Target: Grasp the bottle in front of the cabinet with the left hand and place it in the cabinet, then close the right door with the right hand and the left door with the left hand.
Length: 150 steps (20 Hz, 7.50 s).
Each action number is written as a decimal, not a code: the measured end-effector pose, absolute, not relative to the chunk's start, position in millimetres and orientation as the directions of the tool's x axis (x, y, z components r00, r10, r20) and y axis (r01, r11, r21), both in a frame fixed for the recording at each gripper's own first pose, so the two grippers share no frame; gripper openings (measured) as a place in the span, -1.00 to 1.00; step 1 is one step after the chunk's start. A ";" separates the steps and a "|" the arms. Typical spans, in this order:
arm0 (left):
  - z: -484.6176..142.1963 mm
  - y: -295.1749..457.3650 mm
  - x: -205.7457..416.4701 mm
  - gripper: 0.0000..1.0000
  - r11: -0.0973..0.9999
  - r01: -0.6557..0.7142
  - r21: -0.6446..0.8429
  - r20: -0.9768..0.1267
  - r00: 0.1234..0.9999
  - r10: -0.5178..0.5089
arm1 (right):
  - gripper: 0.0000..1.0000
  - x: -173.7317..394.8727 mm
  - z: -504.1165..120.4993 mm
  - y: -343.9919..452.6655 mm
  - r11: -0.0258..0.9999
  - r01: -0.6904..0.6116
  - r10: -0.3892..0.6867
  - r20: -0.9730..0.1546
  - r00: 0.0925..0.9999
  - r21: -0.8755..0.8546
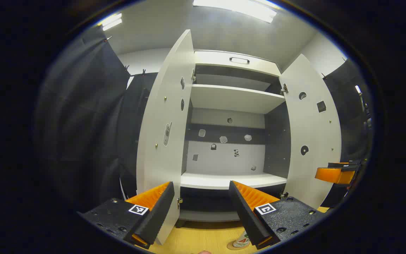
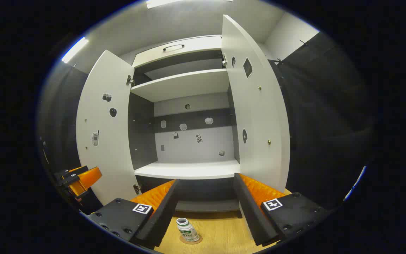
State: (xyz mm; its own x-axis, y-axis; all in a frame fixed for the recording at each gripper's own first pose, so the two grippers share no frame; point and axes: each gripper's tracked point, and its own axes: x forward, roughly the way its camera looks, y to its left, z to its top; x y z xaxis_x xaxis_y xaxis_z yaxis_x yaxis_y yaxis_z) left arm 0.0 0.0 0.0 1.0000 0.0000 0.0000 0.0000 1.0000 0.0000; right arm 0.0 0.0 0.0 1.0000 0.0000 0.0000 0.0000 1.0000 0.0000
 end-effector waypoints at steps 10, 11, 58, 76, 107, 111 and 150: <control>-7.9 -0.2 11.0 0.89 1.000 0.020 0.009 -0.005 1.000 -0.020 | 0.97 9.6 -3.4 -4.3 0.999 0.033 -0.033 -0.002 0.999 -0.015; -6.3 2.4 11.4 0.89 1.000 0.014 0.013 -0.002 1.000 -0.014 | 0.97 9.8 -2.8 -4.6 0.999 0.033 -0.033 -0.002 0.999 -0.018; -251.6 -132.8 18.4 0.42 0.965 0.261 -0.019 -0.338 0.907 -0.252 | 0.94 -16.0 -17.5 -48.2 0.999 -0.001 -0.004 -0.083 0.997 -0.051; -14.1 -92.5 204.8 0.39 0.967 0.242 -0.074 -0.195 0.948 -0.252 | 0.94 -40.5 -40.0 -28.8 0.998 0.032 -0.037 -0.090 0.995 -0.059; -14.3 -121.7 295.3 0.89 0.965 0.207 -0.161 -0.107 0.968 -0.225 | 0.97 -93.1 -34.8 -146.0 0.935 0.355 -0.355 -0.070 0.932 -0.019; 19.1 -98.0 244.6 0.89 0.966 0.206 -0.153 -0.057 0.975 -0.217 | 0.96 -78.1 -32.4 -120.0 0.962 0.274 -0.273 -0.067 0.960 0.015; -57.5 -16.8 21.2 0.89 0.986 0.099 -0.136 -0.137 0.984 -0.117 | 0.96 -18.5 145.4 -180.7 0.944 0.321 -0.309 0.149 0.940 -0.070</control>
